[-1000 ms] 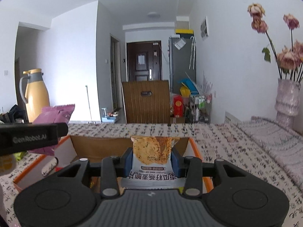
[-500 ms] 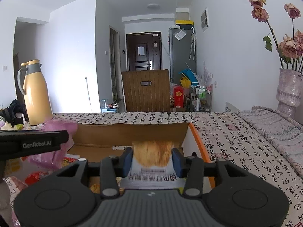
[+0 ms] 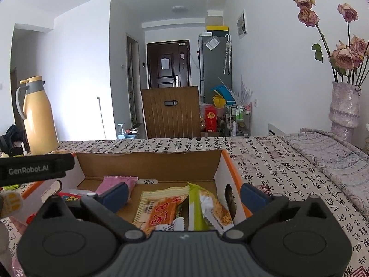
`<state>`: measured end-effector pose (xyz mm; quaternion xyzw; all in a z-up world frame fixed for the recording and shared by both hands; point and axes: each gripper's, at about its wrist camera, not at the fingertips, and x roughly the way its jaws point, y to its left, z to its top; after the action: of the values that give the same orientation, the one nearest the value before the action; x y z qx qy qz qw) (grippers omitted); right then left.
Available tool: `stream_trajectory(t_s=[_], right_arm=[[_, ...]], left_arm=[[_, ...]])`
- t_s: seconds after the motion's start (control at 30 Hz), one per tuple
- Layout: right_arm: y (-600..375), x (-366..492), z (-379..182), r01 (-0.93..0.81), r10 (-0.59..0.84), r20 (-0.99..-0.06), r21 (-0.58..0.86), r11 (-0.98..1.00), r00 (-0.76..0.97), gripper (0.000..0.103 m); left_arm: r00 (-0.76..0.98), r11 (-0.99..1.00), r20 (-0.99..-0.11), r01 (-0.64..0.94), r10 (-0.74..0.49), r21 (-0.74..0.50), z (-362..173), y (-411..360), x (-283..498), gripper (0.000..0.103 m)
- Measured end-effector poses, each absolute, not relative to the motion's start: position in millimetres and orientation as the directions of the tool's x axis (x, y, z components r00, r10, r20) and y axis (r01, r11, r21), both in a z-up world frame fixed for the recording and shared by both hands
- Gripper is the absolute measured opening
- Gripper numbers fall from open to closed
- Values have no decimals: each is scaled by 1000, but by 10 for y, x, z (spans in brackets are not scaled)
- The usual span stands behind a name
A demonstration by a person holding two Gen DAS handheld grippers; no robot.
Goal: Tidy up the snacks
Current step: 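Open both grippers to drop the pink and cracker packets into the box, then move both open grippers back to the remaining snacks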
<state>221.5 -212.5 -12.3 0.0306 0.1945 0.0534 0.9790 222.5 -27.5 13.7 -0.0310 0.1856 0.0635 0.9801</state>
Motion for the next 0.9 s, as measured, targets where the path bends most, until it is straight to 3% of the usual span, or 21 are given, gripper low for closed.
stream_trajectory(t_s=[0.9], right_arm=[[-2155,1883,198,-83,96,-338,53,995,936,103]], left_arm=[[945,990,-312,-125,99,-63,537,-318,1793,103]])
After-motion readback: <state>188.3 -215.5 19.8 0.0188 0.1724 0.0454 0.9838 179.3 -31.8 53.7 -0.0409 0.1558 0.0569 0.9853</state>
